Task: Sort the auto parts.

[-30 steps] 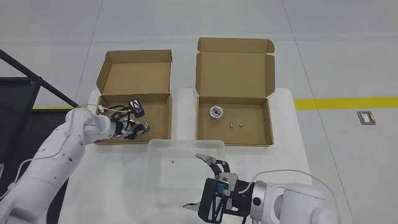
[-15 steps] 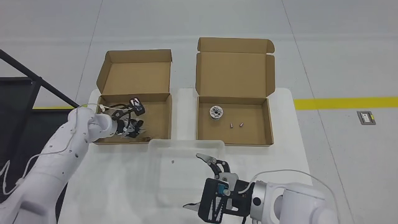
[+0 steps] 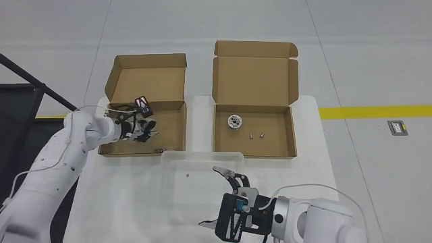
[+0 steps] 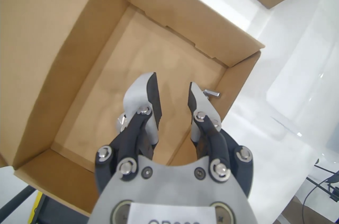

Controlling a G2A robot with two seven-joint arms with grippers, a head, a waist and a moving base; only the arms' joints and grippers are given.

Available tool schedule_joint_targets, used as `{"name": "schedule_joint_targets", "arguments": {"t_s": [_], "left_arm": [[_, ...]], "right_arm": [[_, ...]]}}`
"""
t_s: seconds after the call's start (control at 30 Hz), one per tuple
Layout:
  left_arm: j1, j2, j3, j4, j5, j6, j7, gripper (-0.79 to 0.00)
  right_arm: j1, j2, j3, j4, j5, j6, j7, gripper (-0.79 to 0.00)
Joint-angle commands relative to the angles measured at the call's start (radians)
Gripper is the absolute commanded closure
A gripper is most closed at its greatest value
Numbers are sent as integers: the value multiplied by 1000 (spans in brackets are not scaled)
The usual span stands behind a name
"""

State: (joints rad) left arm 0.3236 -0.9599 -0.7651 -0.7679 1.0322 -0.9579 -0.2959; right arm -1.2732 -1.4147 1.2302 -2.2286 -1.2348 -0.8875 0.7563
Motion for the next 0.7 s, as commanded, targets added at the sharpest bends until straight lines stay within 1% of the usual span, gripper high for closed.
{"name": "schedule_joint_targets", "arguments": {"t_s": [0.0,0.03,0.07,0.1,0.2,0.33,0.4,0.53,0.57,0.6,0.63,0.67], "left_arm": [[27,23,-41,-56,6,-5,15,-277],[44,34,-61,-88,15,0,14,-265],[65,46,-83,-127,12,1,23,-222],[92,58,-110,-163,-2,-5,40,-203],[176,97,-191,-288,-1,11,50,-234],[319,143,-307,-474,0,66,79,-259],[400,165,-374,-560,-5,86,108,-329],[569,201,-517,-702,-17,93,210,-369],[608,208,-550,-733,-7,93,237,-446],[648,213,-580,-766,-4,86,278,-576],[687,218,-608,-787,-11,68,327,-733],[723,222,-635,-803,-6,56,366,-785]], "right_arm": [[0,0,0,0,0,0,0,-785],[0,0,0,0,0,0,0,-785],[0,0,0,0,0,0,0,-785],[0,0,0,0,0,0,0,-785],[0,0,0,0,0,0,0,-785],[0,0,0,0,0,0,0,-785],[0,0,0,0,0,0,0,-785],[0,0,0,0,0,0,0,-785],[0,0,0,0,0,0,0,-785],[0,0,0,0,0,0,0,-785],[0,0,0,0,0,0,0,-785],[0,0,0,0,0,0,0,-785]]}}
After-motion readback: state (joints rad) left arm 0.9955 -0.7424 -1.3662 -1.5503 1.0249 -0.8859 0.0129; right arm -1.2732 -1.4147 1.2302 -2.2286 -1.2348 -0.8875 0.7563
